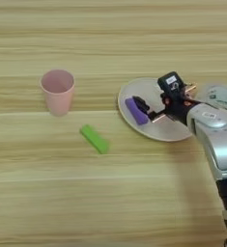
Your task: Move the objects on the table
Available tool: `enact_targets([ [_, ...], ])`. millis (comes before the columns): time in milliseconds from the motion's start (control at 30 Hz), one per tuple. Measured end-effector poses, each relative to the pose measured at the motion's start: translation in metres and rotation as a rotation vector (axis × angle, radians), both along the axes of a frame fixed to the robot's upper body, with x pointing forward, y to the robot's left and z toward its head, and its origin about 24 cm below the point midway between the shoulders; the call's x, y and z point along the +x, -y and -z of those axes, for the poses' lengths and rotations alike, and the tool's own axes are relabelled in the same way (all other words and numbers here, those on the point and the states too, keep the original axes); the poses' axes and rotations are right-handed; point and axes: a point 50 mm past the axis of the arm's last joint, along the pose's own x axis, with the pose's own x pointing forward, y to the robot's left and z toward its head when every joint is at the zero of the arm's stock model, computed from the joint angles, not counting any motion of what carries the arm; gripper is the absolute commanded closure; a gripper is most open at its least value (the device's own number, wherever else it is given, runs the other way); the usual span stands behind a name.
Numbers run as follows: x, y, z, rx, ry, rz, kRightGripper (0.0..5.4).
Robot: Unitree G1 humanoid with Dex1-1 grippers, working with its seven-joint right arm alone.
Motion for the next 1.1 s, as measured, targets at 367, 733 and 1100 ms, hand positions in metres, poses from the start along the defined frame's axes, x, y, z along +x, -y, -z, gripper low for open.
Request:
enact_targets([
  [367,-0.001,-0.005,0.019,-0.023,-0.064,-0.020,0.03],
  [733,0.002,-0.003,0.029,-0.072,-0.082,-0.013,0.03],
  [1100,0.009,-0.003,0.028,-0.104,-0.074,-0.021,0.03],
])
